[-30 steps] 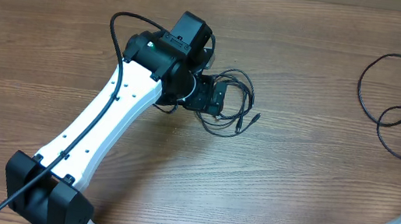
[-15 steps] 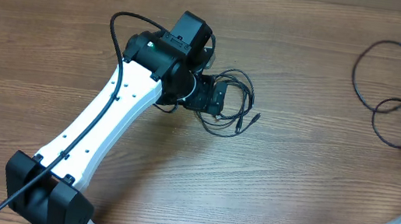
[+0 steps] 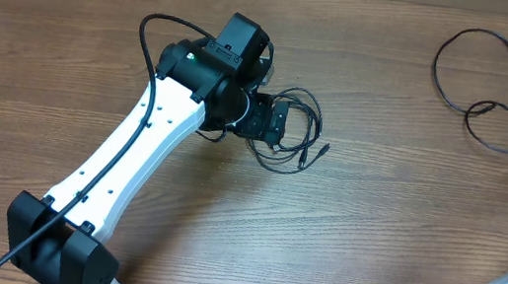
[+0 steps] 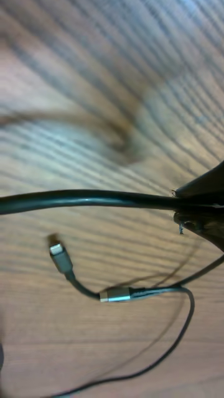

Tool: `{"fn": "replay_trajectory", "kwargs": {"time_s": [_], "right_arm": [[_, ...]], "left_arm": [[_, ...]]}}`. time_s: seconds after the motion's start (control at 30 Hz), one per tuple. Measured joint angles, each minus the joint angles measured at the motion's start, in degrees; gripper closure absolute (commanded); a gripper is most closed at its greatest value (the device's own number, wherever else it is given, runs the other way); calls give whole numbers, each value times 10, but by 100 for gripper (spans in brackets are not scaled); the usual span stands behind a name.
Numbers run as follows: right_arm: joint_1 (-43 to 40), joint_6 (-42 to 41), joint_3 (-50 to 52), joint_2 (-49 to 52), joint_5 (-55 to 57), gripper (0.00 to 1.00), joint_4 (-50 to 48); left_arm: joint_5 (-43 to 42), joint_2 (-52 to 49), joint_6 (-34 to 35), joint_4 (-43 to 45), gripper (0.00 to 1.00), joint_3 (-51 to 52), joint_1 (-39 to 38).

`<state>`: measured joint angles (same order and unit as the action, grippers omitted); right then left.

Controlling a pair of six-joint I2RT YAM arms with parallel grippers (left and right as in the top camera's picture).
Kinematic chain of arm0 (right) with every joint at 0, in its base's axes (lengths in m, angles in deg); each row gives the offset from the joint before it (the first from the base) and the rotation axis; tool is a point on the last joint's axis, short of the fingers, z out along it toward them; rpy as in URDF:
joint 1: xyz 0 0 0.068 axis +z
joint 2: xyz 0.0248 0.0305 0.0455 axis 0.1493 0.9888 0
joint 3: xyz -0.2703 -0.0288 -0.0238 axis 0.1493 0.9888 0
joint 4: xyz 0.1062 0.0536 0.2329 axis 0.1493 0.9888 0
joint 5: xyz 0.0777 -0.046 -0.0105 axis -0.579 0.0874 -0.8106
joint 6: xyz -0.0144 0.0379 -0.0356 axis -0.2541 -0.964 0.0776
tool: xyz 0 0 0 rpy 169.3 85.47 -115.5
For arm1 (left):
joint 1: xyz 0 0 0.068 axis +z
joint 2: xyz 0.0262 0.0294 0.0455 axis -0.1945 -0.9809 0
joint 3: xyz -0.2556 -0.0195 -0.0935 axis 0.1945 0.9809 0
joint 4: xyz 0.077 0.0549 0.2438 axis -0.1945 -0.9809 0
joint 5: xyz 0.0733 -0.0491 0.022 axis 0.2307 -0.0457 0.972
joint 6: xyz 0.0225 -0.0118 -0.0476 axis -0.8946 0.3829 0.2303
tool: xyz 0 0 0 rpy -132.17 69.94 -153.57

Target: Untangle cables

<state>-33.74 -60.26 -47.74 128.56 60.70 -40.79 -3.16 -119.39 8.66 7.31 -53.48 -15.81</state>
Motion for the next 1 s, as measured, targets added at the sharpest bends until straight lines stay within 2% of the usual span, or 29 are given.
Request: {"fn": "replay_trajectory", "kwargs": {"time_s": [0.3, 0.37, 0.43, 0.6, 0.83, 0.9, 0.93, 1.0], "right_arm": [[14, -24, -64, 1, -6, 96, 0], [22, -33, -93, 1, -9, 87, 2], [34, -38, -123, 1, -10, 61, 2], [64, -45, -156, 1, 10, 25, 7], [91, -40, -156, 2, 117, 20, 61], [94, -32, -156, 2, 131, 3, 70], [97, -25, -156, 2, 137, 0, 78], [104, -23, -155, 2, 146, 0, 98]], "left_arm": [[0, 0, 0, 5, 0, 0, 0], [0, 0, 0, 5, 0, 0, 0], [0, 0, 0, 6, 0, 0, 0], [0, 0, 0, 6, 0, 0, 0], [0, 0, 0, 4, 0, 0, 0], [0, 0, 0, 4, 0, 0, 0], [0, 0, 0, 3, 0, 0, 0], [0, 0, 0, 3, 0, 0, 0]]}}
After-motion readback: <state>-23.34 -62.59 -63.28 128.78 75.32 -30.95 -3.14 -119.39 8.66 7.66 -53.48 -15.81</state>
